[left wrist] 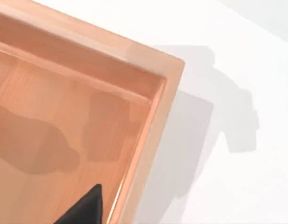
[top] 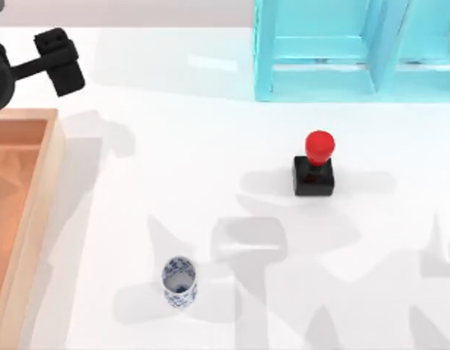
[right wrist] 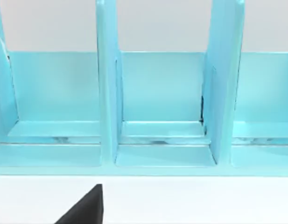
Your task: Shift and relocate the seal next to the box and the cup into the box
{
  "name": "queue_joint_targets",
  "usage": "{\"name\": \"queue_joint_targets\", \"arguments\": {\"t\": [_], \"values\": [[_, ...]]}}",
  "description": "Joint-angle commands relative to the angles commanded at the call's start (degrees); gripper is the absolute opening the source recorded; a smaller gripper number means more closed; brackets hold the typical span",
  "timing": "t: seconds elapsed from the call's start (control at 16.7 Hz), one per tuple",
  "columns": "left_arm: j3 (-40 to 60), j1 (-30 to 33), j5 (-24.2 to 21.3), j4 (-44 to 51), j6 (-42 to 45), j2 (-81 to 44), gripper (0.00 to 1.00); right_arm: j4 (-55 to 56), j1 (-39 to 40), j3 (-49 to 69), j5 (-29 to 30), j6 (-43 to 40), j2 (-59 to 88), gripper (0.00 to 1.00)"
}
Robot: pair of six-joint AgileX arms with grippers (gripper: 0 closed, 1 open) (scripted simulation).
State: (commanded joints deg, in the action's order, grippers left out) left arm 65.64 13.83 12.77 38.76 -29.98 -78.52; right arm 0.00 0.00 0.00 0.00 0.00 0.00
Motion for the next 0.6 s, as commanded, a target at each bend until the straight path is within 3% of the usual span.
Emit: {"name": "queue_joint_targets", "arguments": {"t": [0.6], "values": [[51.23,20.73,5.03,24.25,-14.22,-47.0,1.0,0.0,0.0,0.0,0.0,0.0,0.0,1.0]]}}
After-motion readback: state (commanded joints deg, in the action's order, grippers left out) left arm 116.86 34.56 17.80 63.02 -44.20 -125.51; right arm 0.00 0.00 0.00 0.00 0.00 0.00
